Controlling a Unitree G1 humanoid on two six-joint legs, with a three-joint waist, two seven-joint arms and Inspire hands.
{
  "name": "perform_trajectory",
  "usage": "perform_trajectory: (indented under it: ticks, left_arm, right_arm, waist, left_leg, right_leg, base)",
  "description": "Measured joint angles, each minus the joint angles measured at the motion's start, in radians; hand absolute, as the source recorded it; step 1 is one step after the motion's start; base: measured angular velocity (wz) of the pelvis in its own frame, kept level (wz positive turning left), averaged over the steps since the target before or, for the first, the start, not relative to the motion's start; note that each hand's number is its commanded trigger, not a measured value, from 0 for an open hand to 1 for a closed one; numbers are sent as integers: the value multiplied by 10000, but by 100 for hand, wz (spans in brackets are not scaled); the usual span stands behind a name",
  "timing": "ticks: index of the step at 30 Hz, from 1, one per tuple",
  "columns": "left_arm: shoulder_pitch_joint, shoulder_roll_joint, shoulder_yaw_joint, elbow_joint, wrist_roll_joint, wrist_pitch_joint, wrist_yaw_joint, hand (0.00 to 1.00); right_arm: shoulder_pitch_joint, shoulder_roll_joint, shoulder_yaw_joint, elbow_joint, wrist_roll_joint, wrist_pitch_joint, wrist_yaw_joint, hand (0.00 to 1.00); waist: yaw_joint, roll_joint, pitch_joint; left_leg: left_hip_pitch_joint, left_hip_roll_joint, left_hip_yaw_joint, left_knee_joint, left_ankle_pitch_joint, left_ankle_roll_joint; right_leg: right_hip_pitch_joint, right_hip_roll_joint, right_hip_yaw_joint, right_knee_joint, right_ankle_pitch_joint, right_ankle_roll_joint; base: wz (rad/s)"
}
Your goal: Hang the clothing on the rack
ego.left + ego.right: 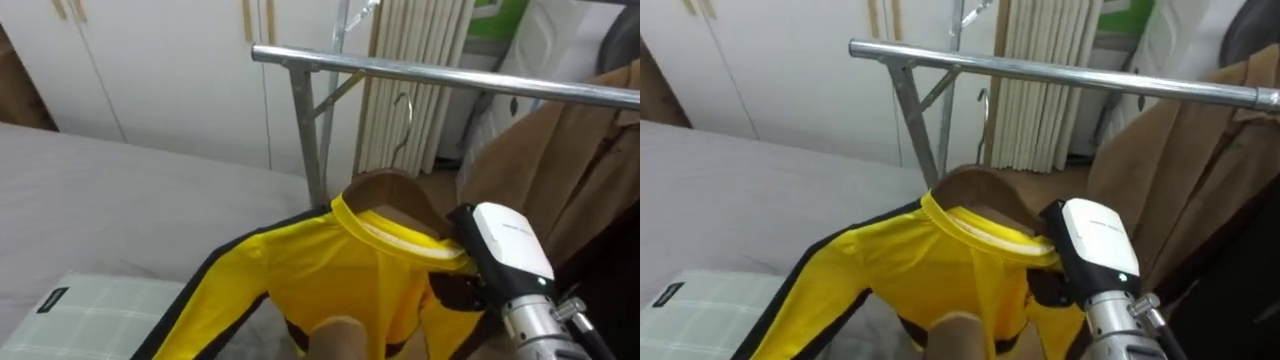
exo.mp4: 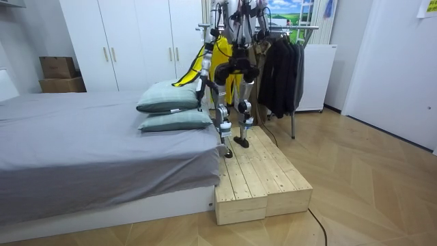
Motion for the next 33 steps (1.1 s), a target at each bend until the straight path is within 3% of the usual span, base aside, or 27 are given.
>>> perform_trajectory:
  ticks: [3, 9, 16, 24, 33]
  left_arm:
    - [96, 0, 224, 13, 36, 8, -1, 0]
    - [216, -1, 312, 12, 478, 9, -1, 0]
    - [214, 5, 812, 6, 1080, 10, 34, 0]
    - [346, -5, 1483, 10, 1145, 11, 198, 0]
    - [400, -13, 1556, 2, 1134, 11, 219, 0]
  right_arm:
    - [1, -3, -40, -5, 88, 3, 1, 100]
    - [-152, -77, -246, -26, 275, -10, -68, 100]
    - [-154, -118, -375, -76, 713, -27, -74, 100]
    - [-110, -159, -1144, -90, 1244, -119, -96, 100]
    - [-111, -197, -1454, -117, 1156, -108, -226, 100]
  waist:
    - [108, -24, -10]
    - [68, -114, -24]
    - [-101, -235, -39]
    - [-217, -361, -39]
    - [-252, -365, -41]
  left_leg:
    - [176, -22, 218, -310, 67, -99]
    - [330, -19, 200, -653, 150, -210]
    - [338, -23, -278, -675, 150, -211]
    - [581, -24, -265, -799, 147, -214]
    - [637, -16, -300, -788, 147, -215]
  right_leg:
    - [-47, 143, 291, -6, 42, -67]
    - [44, 313, 475, -42, -6, -142]
    - [275, 364, 446, -362, 43, -208]
    - [490, 390, 489, -494, 55, -209]
    - [560, 409, 491, -480, 55, -210]
  base:
    - [-32]
    - [-7]
    - [7]
    - [-1]
    - [0]
